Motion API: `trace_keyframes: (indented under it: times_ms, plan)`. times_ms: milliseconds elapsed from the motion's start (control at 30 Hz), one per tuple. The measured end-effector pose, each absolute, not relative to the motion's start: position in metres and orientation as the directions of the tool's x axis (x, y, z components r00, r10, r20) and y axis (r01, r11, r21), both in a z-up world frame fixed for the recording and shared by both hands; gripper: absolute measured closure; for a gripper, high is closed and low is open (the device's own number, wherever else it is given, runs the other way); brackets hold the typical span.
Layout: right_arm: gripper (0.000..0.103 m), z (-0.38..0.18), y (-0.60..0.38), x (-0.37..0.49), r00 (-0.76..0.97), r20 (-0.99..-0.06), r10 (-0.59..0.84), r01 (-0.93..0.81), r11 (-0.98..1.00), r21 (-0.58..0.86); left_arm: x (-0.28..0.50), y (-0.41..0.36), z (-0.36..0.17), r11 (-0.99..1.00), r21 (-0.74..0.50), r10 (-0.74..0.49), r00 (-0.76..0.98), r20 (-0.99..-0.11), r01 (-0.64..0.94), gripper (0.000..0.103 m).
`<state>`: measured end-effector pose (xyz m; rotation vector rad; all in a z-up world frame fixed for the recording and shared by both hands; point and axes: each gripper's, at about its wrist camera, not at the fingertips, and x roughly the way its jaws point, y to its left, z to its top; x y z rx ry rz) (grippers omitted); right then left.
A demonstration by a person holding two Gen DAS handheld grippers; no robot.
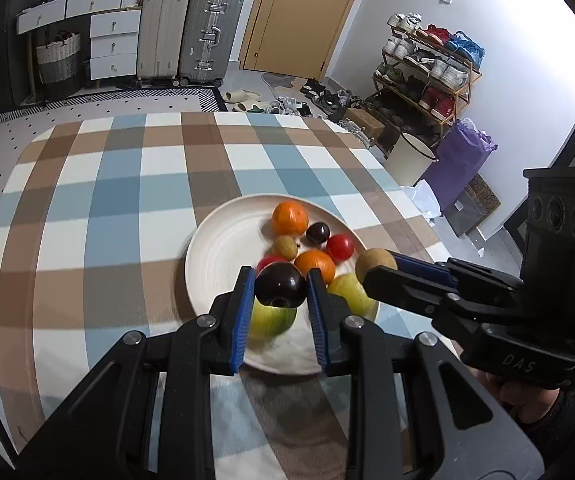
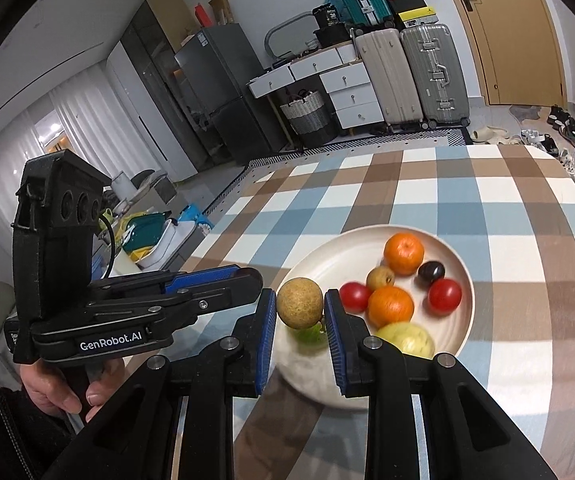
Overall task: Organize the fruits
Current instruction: 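Carry the dark plum and small brown fruit over the cream plate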
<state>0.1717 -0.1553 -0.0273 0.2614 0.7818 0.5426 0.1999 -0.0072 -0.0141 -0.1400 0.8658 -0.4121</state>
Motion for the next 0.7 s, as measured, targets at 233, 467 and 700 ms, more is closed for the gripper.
trace_keyframes:
  times_ms: [233, 467, 700]
  plan:
    - [0.078, -0.030, -0.161, 0.199, 0.574, -0.599, 0.557, -0.347, 0.829, 0.439, 0.231, -0.015, -0.013, 0.910, -0.281, -0.410, 0.562, -0.719, 0.304, 0.080]
    - [0.078, -0.035, -0.159, 0.226, 0.568, -0.613, 0.549, -0.342, 0.835, 0.431, 0.257, -0.012, -0.022, 0.912, -0.296, -0.409, 0.561, -0.720, 0.285, 0.080]
    - [0.078, -0.049, -0.159, 0.249, 0.570, -0.621, 0.538, -0.313, 0.841, 0.441, 0.273, -0.011, -0.041, 0.912, -0.307, -0.410, 0.545, -0.732, 0.274, 0.080]
